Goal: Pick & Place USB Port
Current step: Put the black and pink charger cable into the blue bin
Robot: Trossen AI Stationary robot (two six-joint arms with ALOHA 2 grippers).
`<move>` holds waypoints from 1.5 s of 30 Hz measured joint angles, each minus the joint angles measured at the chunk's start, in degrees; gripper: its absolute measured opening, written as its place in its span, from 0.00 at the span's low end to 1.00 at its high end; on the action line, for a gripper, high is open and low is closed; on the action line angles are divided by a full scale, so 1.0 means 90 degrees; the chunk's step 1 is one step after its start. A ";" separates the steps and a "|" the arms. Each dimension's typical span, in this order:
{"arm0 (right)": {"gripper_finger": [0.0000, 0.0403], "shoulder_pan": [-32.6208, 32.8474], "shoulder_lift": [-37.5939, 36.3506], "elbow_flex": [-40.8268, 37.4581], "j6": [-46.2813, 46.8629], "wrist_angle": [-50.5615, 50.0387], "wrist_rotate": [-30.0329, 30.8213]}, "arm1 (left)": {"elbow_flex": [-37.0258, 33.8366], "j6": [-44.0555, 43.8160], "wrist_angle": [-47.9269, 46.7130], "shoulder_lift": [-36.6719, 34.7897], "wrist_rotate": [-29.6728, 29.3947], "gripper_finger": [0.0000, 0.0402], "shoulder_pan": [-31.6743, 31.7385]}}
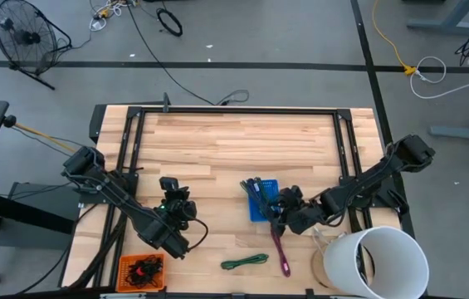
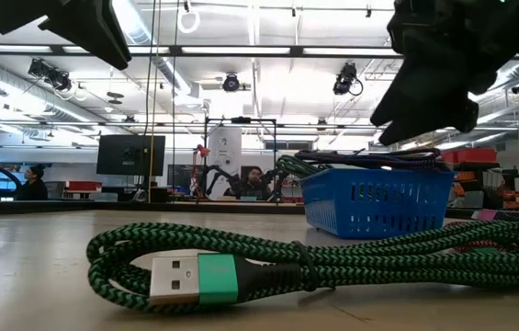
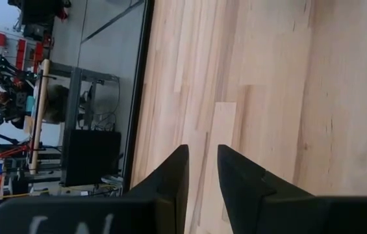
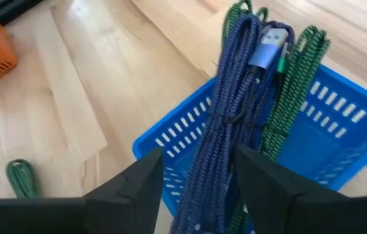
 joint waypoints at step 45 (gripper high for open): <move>0.10 -0.0948 -0.0236 0.0002 -0.1289 0.0548 -0.1897 | 0.0000 -0.0002 0.0109 0.0002 0.0040 0.21 -0.0002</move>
